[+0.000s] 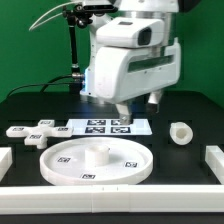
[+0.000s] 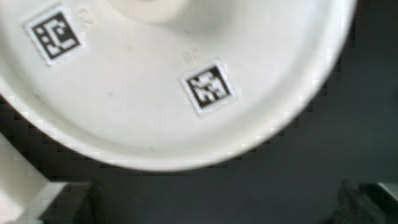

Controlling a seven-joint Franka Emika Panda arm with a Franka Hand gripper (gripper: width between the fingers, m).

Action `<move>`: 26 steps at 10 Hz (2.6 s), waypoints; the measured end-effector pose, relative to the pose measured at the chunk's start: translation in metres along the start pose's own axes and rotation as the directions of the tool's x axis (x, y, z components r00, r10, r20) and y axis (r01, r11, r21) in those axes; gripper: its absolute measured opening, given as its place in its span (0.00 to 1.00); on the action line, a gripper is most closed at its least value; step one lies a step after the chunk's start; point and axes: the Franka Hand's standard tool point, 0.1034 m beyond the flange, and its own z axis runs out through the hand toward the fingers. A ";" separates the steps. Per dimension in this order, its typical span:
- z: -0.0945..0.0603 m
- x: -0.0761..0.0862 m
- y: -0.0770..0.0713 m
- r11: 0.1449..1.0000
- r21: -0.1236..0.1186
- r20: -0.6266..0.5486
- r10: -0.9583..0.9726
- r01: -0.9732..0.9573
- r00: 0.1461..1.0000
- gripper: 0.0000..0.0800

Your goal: Assemble round table

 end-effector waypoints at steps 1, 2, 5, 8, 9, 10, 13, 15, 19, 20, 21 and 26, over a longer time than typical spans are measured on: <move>0.007 -0.012 0.008 1.000 0.006 0.003 -0.025 0.025 1.000 0.81; 0.007 -0.011 0.008 1.000 0.007 0.003 -0.005 0.005 1.000 0.81; 0.009 -0.011 0.006 1.000 0.010 0.004 -0.015 0.014 1.000 0.81; 0.037 -0.039 0.011 0.999 0.018 -0.008 -0.044 0.044 0.999 0.81; 0.043 -0.044 0.013 0.998 0.021 -0.009 -0.051 0.051 0.999 0.81; 0.049 -0.049 0.014 0.998 0.028 -0.007 -0.057 0.057 0.998 0.81; 0.061 -0.057 0.024 0.997 0.038 -0.004 -0.070 0.070 0.998 0.81; 0.067 -0.060 0.023 0.997 0.046 -0.001 -0.067 0.067 0.998 0.81; 0.078 -0.063 0.025 0.996 0.058 0.003 -0.067 0.067 0.998 0.81; 0.078 -0.063 0.025 0.996 0.059 0.004 -0.067 0.067 0.998 0.65; 0.078 -0.063 0.025 0.996 0.059 0.004 -0.067 0.067 0.998 0.50; 0.078 -0.063 0.025 0.996 0.059 0.003 -0.067 0.067 0.998 0.50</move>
Offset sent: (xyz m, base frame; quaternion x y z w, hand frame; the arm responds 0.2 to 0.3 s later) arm 0.0000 0.0000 0.0000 0.0000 0.0000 0.0000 1.0000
